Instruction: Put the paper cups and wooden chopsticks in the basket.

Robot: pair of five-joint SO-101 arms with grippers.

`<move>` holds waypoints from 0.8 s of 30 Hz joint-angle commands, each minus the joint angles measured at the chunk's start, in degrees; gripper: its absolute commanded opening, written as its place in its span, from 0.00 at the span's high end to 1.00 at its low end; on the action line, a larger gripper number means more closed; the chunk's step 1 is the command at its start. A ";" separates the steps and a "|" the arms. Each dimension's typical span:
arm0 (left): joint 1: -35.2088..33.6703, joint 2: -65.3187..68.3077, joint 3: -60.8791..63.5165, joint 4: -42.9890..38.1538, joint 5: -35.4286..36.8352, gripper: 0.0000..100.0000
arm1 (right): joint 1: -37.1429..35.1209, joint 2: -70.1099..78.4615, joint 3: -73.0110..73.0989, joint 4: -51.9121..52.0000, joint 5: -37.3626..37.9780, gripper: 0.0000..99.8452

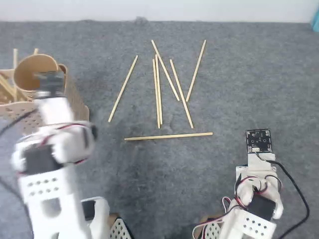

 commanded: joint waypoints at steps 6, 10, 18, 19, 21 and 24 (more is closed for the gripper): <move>22.51 6.15 8.31 -13.36 -11.78 0.80 | 0.75 -0.92 -0.44 0.48 0.88 0.99; 26.02 18.46 0.92 -14.42 -19.34 0.80 | 0.75 -0.92 -0.44 0.40 0.88 0.99; 34.11 41.49 -7.60 -19.43 -30.95 0.80 | 0.48 -0.92 -0.44 0.22 0.88 0.99; 34.55 43.25 -7.69 -21.80 -30.95 0.80 | 0.40 -0.92 -0.44 0.13 0.88 0.99; 35.34 46.59 -7.96 -26.46 -30.95 0.80 | 0.31 -0.92 -0.35 0.04 0.88 0.99; 36.22 50.73 -7.96 -31.47 -30.95 0.80 | 0.31 -0.92 -0.35 0.04 0.88 0.99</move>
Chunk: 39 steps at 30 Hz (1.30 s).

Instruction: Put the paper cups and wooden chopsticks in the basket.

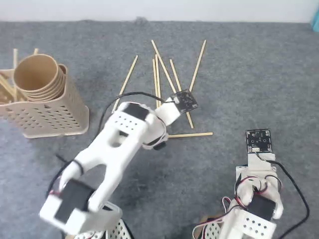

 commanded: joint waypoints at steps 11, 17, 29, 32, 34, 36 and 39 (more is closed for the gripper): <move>3.52 17.14 -12.26 -0.44 1.76 0.88 | 0.22 -0.92 -0.35 -0.04 0.97 0.99; 4.31 20.66 -16.75 4.66 0.09 0.96 | 0.22 -0.92 -0.35 -0.04 0.97 0.99; 4.13 1.76 -15.87 16.35 7.38 0.99 | 0.22 -0.92 -0.35 -0.04 0.97 0.99; 3.08 -8.97 -13.67 17.76 10.55 0.99 | 0.22 -0.92 -0.35 -0.04 0.97 0.99; 1.32 -16.79 -12.00 17.76 11.60 0.99 | 0.22 -0.92 -0.35 -0.04 0.97 0.99; -0.97 -24.53 -10.77 17.76 12.48 0.99 | 0.22 -0.92 -0.35 -0.04 0.97 0.99; -6.33 -36.04 -10.15 17.76 13.98 0.99 | 0.22 -0.92 -0.35 -0.04 0.97 0.99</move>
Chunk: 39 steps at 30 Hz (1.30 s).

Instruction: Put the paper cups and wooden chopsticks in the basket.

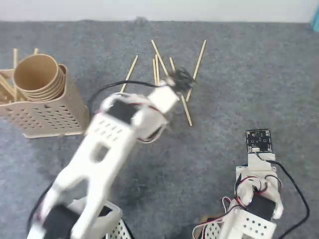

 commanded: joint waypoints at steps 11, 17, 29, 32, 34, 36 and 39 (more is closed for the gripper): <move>-35.78 -40.70 1.10 -17.05 3.69 0.99 | 0.66 -0.92 -0.44 0.31 0.97 0.99; -51.16 -40.97 6.02 -33.49 16.79 0.99 | 0.75 -0.92 -0.44 0.48 0.97 0.99; -59.96 -27.96 12.88 -52.13 24.09 0.99 | 0.75 -0.92 -0.44 0.48 0.88 0.99; -61.10 -21.27 11.74 -54.68 24.09 0.99 | 0.75 -0.92 -0.44 0.48 0.88 0.99; -61.63 -17.76 11.03 -54.95 23.91 0.98 | 0.75 -0.92 -0.44 0.48 0.88 0.99; -61.63 -15.38 10.59 -54.95 23.74 0.98 | 0.75 -0.92 -0.44 0.48 0.88 0.99; -61.63 -13.71 11.03 -54.95 23.74 0.94 | 0.75 -0.92 -0.44 0.48 0.88 0.99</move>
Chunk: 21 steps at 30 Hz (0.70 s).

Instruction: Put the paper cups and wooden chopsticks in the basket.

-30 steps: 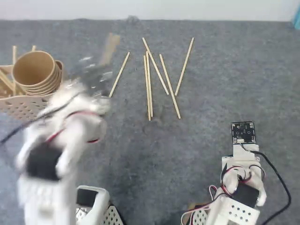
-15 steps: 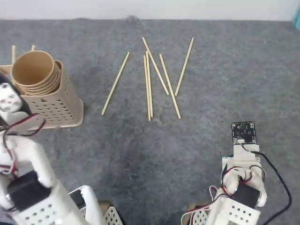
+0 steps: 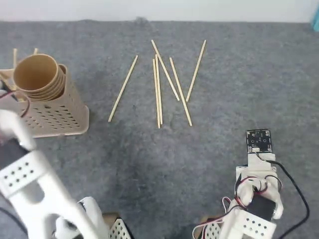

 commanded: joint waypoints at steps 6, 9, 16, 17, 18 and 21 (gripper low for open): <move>-0.62 1.23 -2.24 1.32 0.53 0.80 | 0.75 -0.92 -0.44 0.48 0.88 0.99; -0.70 0.97 -3.21 2.64 0.53 0.80 | 0.66 -0.92 -0.44 0.48 0.88 0.99; -2.64 1.58 -21.14 26.11 0.53 0.80 | 0.48 -0.92 -0.44 0.48 0.88 0.99; -2.37 1.67 -24.92 30.59 0.53 0.80 | 0.48 -0.92 -0.44 0.48 0.88 0.99; -1.32 1.67 -28.53 34.64 0.53 0.80 | 0.40 -0.92 -0.44 0.48 0.88 0.99; 2.55 1.67 -39.69 45.98 0.53 0.80 | 0.40 -0.92 -0.44 0.48 0.88 0.99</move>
